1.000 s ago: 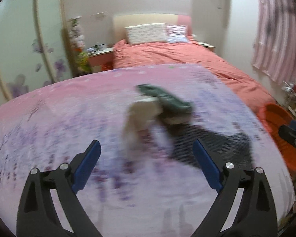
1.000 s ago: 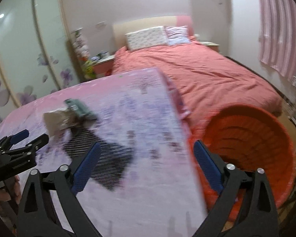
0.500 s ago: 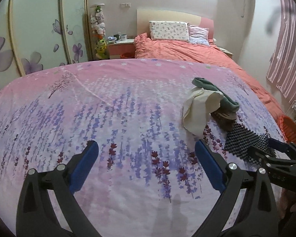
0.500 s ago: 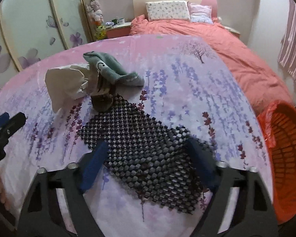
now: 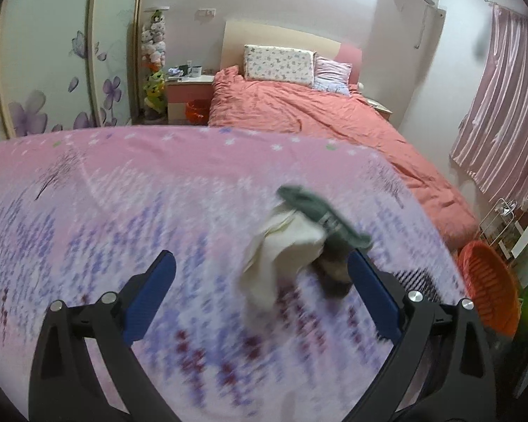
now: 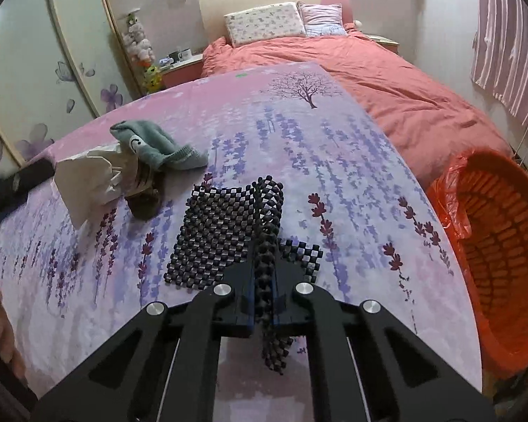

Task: Collect trash
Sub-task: 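Grasp the black mesh mat with the right tool while the left tool grasps the white cloth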

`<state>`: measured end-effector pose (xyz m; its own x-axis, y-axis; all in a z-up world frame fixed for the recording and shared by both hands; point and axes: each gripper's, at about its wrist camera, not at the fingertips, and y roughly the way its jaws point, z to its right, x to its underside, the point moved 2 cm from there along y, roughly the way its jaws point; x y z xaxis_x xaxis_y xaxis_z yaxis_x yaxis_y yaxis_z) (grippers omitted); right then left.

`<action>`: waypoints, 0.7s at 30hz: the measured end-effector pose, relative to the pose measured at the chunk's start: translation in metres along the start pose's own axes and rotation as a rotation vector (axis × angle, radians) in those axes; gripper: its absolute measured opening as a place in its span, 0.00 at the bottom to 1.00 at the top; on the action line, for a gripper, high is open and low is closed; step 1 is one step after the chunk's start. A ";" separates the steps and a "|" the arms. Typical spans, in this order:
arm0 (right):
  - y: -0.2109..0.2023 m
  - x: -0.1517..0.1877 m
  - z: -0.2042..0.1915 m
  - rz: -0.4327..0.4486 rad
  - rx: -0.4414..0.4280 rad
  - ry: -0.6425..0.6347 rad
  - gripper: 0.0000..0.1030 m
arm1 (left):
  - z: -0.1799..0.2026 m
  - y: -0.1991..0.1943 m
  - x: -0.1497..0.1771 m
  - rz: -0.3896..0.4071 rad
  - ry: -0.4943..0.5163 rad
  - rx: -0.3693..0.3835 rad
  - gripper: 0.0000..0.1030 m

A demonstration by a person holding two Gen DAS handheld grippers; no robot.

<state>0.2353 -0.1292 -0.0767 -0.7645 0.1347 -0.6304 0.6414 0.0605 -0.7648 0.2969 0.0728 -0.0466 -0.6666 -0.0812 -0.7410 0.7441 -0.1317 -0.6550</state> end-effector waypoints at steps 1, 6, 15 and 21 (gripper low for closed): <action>0.000 0.000 -0.001 0.000 0.008 -0.007 0.06 | 0.005 0.004 -0.004 0.004 0.007 -0.005 0.93; 0.002 -0.002 0.000 -0.002 0.003 -0.003 0.06 | 0.030 0.043 -0.013 -0.055 0.109 -0.092 0.90; 0.003 -0.002 0.005 -0.003 -0.012 0.008 0.06 | 0.013 0.065 -0.002 -0.163 0.091 -0.054 0.41; 0.003 -0.002 0.006 -0.003 -0.016 0.012 0.06 | -0.018 0.032 0.009 -0.138 0.067 -0.017 0.42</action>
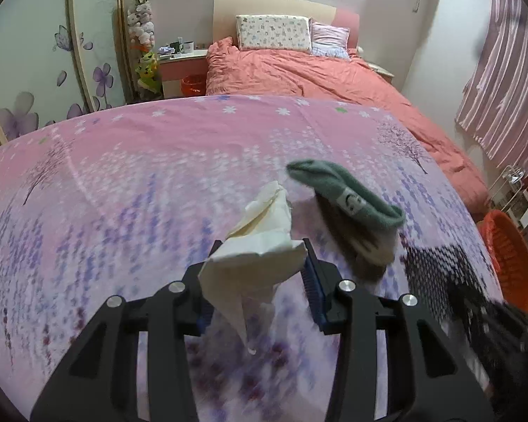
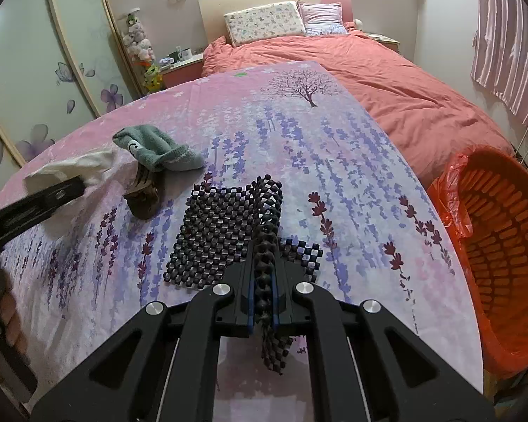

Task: Collect trash
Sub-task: 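Grasp the black mesh mat with the right tool while the left tool grasps the white cloth, then lift the white cloth with the left tool while the right tool holds the mesh mat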

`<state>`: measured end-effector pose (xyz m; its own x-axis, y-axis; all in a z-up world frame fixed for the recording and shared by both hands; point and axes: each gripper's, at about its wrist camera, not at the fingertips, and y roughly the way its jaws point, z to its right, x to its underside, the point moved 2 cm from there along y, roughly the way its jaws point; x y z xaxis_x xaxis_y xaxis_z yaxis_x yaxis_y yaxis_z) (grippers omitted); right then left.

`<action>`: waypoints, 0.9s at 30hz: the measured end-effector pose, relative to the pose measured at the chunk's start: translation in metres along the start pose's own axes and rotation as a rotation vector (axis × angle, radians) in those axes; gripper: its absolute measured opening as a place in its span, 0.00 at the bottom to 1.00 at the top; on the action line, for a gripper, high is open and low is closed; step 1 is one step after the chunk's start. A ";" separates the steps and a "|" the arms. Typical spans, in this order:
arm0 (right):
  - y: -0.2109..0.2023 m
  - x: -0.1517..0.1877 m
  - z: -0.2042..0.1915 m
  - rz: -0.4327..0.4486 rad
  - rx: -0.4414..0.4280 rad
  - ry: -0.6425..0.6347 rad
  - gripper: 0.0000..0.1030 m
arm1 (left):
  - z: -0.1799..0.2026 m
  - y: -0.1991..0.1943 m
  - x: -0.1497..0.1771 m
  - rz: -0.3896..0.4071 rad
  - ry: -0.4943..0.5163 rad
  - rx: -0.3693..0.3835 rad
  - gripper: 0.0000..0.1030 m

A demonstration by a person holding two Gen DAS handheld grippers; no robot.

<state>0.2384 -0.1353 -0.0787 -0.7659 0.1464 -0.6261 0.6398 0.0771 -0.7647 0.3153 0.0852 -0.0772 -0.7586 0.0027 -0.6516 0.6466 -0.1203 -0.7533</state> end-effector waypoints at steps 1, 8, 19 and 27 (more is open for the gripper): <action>0.000 0.000 0.000 0.000 -0.001 0.000 0.06 | -0.006 -0.008 0.007 0.004 0.001 0.004 0.42; 0.000 0.000 0.000 0.000 0.002 -0.002 0.06 | -0.028 -0.035 0.042 0.005 -0.018 0.011 0.62; 0.000 0.000 0.001 0.000 -0.003 0.002 0.06 | -0.022 -0.025 0.036 0.011 -0.001 -0.052 0.74; 0.000 0.000 0.001 0.000 -0.003 0.001 0.06 | -0.021 -0.001 0.040 -0.041 -0.002 -0.098 0.56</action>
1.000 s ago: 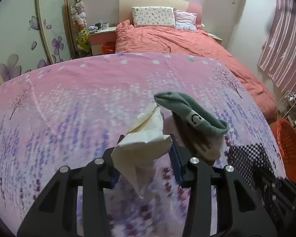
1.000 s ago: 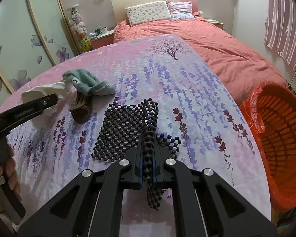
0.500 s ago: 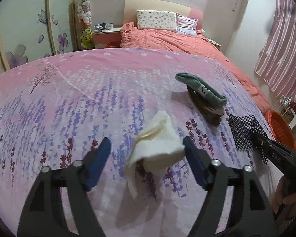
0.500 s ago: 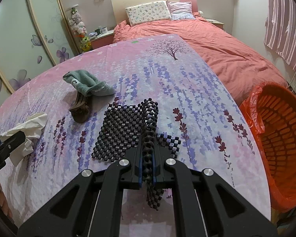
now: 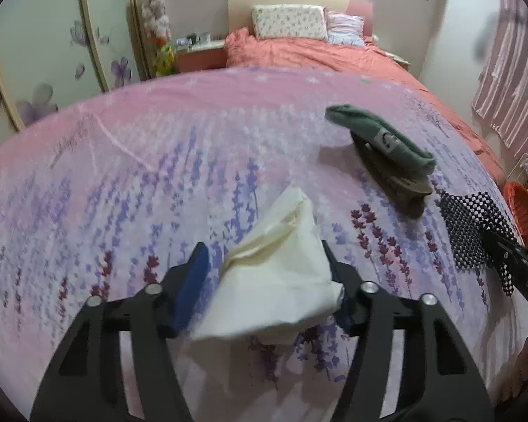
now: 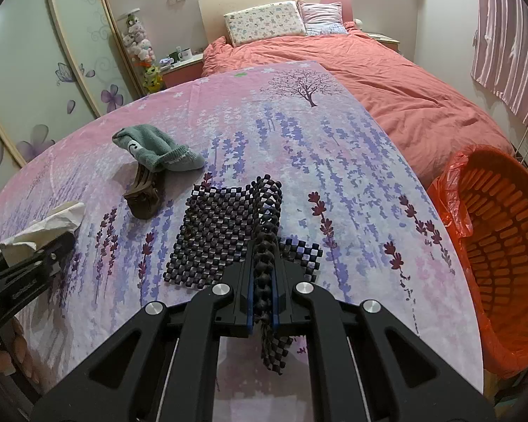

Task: Collect trash
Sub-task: 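Lift the white cloth with the left tool while the right tool holds the mesh mat, then carry the mesh mat and white cloth over the orange basket with both tools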

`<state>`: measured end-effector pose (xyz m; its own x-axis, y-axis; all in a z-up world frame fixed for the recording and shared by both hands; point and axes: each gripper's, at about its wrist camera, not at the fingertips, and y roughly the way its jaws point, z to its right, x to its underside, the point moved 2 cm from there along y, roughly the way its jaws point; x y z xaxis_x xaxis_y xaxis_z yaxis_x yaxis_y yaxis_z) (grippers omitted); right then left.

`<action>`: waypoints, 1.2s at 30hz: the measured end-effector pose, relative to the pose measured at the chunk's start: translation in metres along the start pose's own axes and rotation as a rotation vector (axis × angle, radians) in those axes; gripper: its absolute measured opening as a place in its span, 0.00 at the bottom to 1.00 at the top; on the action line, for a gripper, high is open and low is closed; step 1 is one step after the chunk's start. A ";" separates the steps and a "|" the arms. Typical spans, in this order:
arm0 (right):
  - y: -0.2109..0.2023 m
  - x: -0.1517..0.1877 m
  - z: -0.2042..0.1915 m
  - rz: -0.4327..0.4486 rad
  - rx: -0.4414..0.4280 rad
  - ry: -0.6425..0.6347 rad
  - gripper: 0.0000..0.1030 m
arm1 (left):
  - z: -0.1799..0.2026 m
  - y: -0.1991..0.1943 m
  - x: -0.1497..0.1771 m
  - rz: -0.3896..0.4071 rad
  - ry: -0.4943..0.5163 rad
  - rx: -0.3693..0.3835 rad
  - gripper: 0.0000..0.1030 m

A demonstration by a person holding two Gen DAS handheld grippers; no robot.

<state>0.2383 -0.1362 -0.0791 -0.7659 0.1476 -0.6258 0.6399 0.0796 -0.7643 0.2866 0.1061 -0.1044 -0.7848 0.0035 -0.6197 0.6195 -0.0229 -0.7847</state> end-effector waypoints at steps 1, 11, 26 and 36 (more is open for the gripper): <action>0.000 0.000 0.000 0.000 0.000 0.000 0.06 | -0.002 -0.001 -0.001 0.006 -0.011 0.003 0.56; 0.001 0.000 0.000 0.000 0.000 -0.001 0.06 | -0.011 0.001 -0.001 0.006 -0.040 0.025 0.58; 0.000 0.000 0.001 0.000 -0.005 0.003 0.07 | -0.020 0.000 0.002 0.008 -0.062 0.043 0.63; -0.001 0.001 -0.006 0.003 0.015 -0.034 0.06 | -0.019 -0.002 -0.004 0.037 -0.077 0.097 0.36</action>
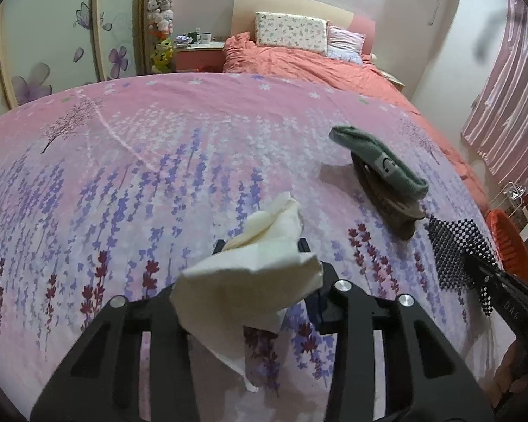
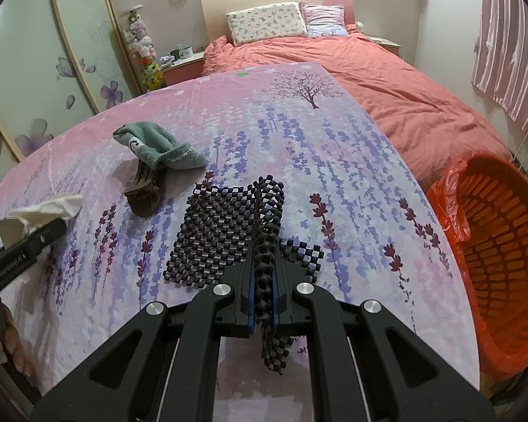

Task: Collect trash
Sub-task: 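Carry the mesh mat and white cloth over the orange basket with both tools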

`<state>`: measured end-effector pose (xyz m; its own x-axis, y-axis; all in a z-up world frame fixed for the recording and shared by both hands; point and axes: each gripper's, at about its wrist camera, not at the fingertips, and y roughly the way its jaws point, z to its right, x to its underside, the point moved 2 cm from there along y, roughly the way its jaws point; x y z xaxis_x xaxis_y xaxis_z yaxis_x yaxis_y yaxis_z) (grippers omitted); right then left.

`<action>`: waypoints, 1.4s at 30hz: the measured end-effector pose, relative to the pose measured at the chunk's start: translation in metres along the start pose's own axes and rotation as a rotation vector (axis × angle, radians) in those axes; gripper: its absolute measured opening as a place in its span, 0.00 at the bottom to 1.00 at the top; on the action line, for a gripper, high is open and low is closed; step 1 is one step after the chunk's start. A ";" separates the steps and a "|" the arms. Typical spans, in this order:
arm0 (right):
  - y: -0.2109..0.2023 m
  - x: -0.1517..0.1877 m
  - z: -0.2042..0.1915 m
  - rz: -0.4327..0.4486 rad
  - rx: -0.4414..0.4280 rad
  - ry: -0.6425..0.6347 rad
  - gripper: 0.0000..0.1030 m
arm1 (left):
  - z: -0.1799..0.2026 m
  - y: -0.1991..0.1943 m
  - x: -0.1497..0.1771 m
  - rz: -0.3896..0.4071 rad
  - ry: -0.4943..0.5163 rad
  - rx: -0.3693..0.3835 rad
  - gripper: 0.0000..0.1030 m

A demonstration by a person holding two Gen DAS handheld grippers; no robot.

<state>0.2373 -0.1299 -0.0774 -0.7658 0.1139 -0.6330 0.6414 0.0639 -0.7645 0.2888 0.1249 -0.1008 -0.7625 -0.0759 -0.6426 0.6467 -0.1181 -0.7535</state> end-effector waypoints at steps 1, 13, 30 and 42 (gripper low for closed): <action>-0.001 0.001 0.000 0.002 -0.010 -0.003 0.06 | 0.001 -0.002 -0.001 0.011 0.008 -0.002 0.36; -0.057 -0.010 0.012 0.127 -0.071 0.022 0.06 | 0.035 -0.050 -0.007 0.120 0.078 0.025 0.35; -0.117 -0.020 0.070 0.275 -0.026 0.088 0.06 | 0.135 -0.101 -0.017 0.195 0.205 0.151 0.36; -0.126 -0.011 0.135 0.298 0.045 0.157 0.06 | 0.223 -0.096 -0.007 0.173 0.316 0.232 0.36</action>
<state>0.1584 -0.2732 0.0096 -0.5260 0.2722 -0.8058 0.8307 -0.0387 -0.5553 0.2283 -0.0842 0.0070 -0.5764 0.1885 -0.7951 0.7158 -0.3529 -0.6025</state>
